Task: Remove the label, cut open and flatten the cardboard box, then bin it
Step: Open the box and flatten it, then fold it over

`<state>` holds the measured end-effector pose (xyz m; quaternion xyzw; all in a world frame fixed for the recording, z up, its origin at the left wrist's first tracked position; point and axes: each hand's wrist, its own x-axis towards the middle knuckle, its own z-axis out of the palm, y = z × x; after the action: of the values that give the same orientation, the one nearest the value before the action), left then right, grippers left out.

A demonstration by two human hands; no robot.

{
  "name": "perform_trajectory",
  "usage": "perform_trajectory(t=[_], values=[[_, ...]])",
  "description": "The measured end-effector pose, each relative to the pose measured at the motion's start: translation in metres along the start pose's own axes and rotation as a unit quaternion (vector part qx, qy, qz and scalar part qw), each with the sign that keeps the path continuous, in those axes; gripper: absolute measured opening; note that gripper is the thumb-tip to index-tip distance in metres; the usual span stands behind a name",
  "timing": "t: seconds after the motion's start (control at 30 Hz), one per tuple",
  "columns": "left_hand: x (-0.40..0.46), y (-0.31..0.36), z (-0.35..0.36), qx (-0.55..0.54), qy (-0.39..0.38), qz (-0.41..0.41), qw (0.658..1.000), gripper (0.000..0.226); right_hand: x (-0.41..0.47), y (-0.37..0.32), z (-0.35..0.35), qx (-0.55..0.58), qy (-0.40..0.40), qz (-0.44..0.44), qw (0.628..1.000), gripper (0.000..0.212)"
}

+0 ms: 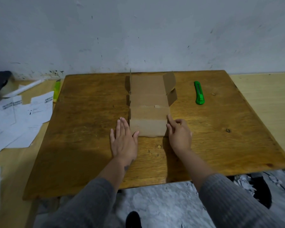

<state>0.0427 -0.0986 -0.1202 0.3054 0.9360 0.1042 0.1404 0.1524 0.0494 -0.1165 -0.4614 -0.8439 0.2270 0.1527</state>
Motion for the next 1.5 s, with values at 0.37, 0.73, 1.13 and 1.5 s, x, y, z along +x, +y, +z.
perform_trajectory(t=[0.37, 0.73, 1.13, 1.5], values=[[0.024, -0.018, -0.020, 0.084, -0.065, 0.115, 0.988, 0.067, 0.025, 0.002, -0.021, -0.108, -0.110, -0.026, 0.988, 0.035], [0.066, 0.037, -0.017, 0.078, 0.010, 0.053, 0.995, 0.109, 0.027, 0.009, -0.025, -0.141, -0.106, -0.055, 0.983, 0.042], [0.098, 0.032, -0.025, 0.210, -0.074, 0.112, 0.968, 0.100, 0.110, 0.011, -0.035, -0.217, -0.330, -0.183, 0.900, 0.120], [0.097, 0.070, 0.000, 0.139, -0.011, 0.115, 0.984, 0.066, 0.125, 0.025, -0.032, -0.194, -0.287, -0.273, 0.897, 0.116]])
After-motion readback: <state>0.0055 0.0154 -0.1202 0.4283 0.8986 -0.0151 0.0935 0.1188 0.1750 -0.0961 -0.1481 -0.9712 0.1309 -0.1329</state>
